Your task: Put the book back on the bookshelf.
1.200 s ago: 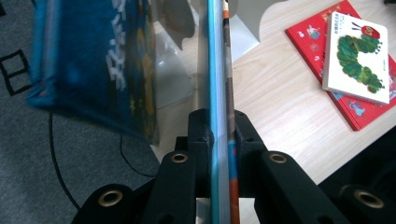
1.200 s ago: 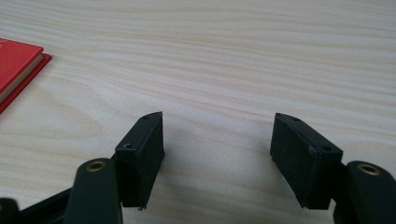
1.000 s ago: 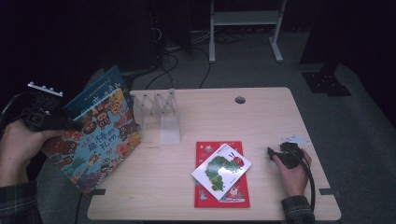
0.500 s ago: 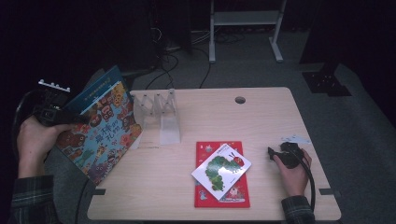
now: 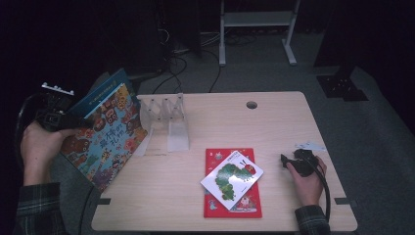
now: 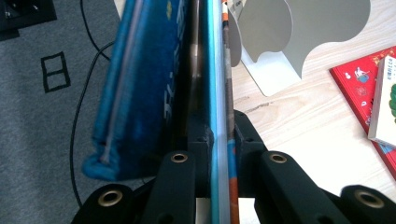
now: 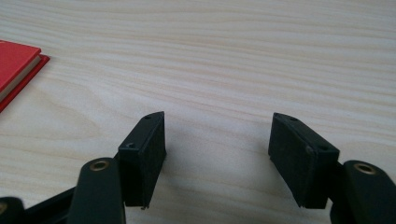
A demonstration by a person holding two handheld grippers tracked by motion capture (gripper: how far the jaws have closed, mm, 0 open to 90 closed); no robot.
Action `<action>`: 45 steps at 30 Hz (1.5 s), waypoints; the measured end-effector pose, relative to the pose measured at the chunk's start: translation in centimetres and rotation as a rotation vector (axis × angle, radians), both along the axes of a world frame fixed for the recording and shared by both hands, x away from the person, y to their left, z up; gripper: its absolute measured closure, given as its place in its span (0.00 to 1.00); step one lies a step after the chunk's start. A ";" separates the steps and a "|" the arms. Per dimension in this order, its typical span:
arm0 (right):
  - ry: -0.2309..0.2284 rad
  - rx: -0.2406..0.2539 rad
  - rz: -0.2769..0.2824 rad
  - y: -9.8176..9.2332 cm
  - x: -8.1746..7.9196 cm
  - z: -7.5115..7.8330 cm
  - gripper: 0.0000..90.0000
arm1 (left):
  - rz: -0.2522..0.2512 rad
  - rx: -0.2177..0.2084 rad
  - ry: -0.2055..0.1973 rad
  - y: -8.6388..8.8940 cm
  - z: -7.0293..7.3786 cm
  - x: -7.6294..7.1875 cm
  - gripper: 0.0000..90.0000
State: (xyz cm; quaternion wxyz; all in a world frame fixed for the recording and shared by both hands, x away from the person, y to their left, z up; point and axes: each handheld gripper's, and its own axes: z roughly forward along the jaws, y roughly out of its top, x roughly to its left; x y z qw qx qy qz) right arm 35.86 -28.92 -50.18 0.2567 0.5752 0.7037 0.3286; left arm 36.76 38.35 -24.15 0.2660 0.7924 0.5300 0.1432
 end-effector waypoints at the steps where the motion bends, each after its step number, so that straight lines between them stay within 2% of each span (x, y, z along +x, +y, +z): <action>1: 0.000 0.000 -0.001 0.0 0.0 0.0 0.39 | -0.008 0.006 0.003 -0.3 0.1 -0.1 0.89; 8: 0.000 0.000 -0.001 0.0 0.0 0.0 0.39 | -0.024 0.002 -0.001 -1.4 0.3 0.2 0.90; 15: 0.000 0.001 0.000 0.0 0.0 0.0 0.39 | 0.009 0.020 -0.017 -2.7 0.1 2.0 0.89; 28: -0.001 0.000 0.001 0.0 0.0 0.0 0.40 | 0.048 0.018 -0.037 -3.4 -0.5 3.9 0.89; 40: -0.002 -0.002 0.007 0.0 0.0 0.0 0.40 | 0.037 0.004 -0.045 -3.0 -0.8 3.4 0.88; 44: -0.002 -0.002 0.007 0.0 0.0 0.0 0.40 | 0.029 0.003 -0.054 -3.0 -0.3 3.3 0.86; 45: -0.002 -0.001 0.008 0.0 0.0 0.0 0.40 | 0.027 0.009 -0.064 -3.0 0.2 3.1 0.86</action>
